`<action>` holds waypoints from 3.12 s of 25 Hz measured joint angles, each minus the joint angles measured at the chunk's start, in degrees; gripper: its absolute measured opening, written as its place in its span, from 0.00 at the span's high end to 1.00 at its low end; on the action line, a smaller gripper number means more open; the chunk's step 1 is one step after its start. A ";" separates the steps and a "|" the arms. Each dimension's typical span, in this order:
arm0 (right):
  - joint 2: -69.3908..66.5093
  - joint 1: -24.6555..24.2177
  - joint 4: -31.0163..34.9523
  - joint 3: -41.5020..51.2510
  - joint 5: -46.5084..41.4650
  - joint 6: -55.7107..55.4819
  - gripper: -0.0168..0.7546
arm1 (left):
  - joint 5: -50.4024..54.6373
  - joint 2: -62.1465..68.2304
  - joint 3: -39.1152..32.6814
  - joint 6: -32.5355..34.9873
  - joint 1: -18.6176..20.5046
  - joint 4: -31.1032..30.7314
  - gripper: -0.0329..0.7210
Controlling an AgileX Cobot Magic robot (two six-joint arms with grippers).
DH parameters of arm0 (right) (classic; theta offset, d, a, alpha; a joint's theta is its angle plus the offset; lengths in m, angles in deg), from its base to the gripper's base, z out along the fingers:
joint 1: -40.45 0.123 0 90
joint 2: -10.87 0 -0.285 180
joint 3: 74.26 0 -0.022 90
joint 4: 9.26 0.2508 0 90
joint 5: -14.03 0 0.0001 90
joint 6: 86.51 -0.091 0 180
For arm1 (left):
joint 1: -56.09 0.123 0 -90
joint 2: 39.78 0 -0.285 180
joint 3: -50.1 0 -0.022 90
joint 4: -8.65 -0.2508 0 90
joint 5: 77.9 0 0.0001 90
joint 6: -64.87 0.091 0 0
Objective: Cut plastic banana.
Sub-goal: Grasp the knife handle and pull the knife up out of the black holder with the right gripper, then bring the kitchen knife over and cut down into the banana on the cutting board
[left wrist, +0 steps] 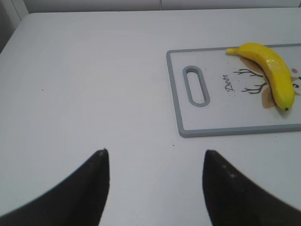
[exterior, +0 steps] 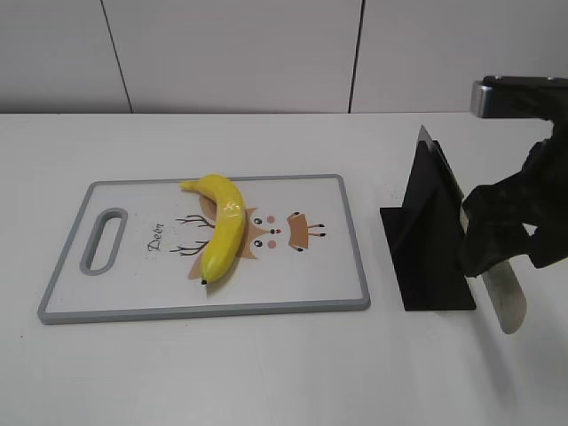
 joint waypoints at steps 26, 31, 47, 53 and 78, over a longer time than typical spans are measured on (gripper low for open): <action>-9.89 0.73 -0.08 -1.03 -0.04 -7.95 0.75 | -0.05 0.00 0.00 0.00 0.00 -0.28 0.19; -5.96 0.73 0.05 -1.41 -0.80 -8.86 0.75 | -0.05 0.00 0.00 0.00 0.00 -0.31 0.21; 0.39 0.73 -0.50 -13.70 -1.97 -3.21 0.76 | -0.19 0.00 0.08 2.05 0.00 0.14 0.22; 0.46 0.73 0.10 -18.68 -2.03 16.60 0.76 | -0.31 5.57 3.68 5.64 0.00 0.88 0.22; -25.36 0.73 14.11 -37.06 -4.30 77.58 0.76 | -0.11 82.96 49.82 67.71 -7.51 27.94 0.22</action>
